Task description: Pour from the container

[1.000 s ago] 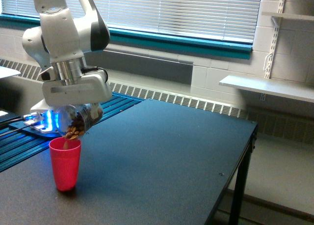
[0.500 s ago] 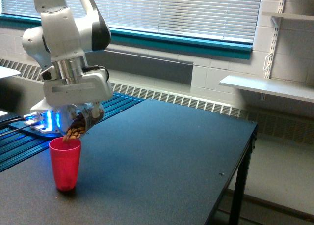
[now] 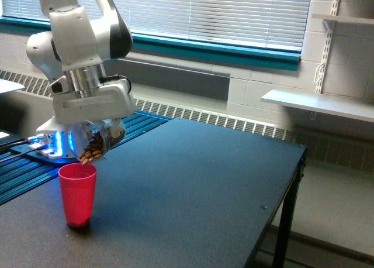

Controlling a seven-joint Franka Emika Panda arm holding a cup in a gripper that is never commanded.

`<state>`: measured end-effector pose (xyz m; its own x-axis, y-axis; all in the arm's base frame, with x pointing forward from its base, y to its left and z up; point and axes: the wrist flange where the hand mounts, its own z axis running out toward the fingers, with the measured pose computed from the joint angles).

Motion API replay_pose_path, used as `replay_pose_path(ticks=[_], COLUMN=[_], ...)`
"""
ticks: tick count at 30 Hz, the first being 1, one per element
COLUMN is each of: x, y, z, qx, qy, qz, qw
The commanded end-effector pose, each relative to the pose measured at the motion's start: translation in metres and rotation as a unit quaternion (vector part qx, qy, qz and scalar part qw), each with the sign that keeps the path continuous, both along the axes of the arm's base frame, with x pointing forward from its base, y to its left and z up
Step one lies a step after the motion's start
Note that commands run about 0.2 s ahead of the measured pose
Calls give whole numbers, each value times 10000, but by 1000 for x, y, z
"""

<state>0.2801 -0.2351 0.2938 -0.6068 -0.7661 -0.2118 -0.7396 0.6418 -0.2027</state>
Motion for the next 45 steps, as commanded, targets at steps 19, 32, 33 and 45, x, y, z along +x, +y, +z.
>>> replay_pose_path(ticks=[19, 32, 33, 45], x=[0, 2, 2, 5], y=[-10, -13, -14, -16], z=[-1, -6, -6, -8], qx=[307, 434, 443, 465], qy=[141, 225, 239, 248], qz=[-189, -257, -261, -257], qw=[9992, 9985, 9984, 9983])
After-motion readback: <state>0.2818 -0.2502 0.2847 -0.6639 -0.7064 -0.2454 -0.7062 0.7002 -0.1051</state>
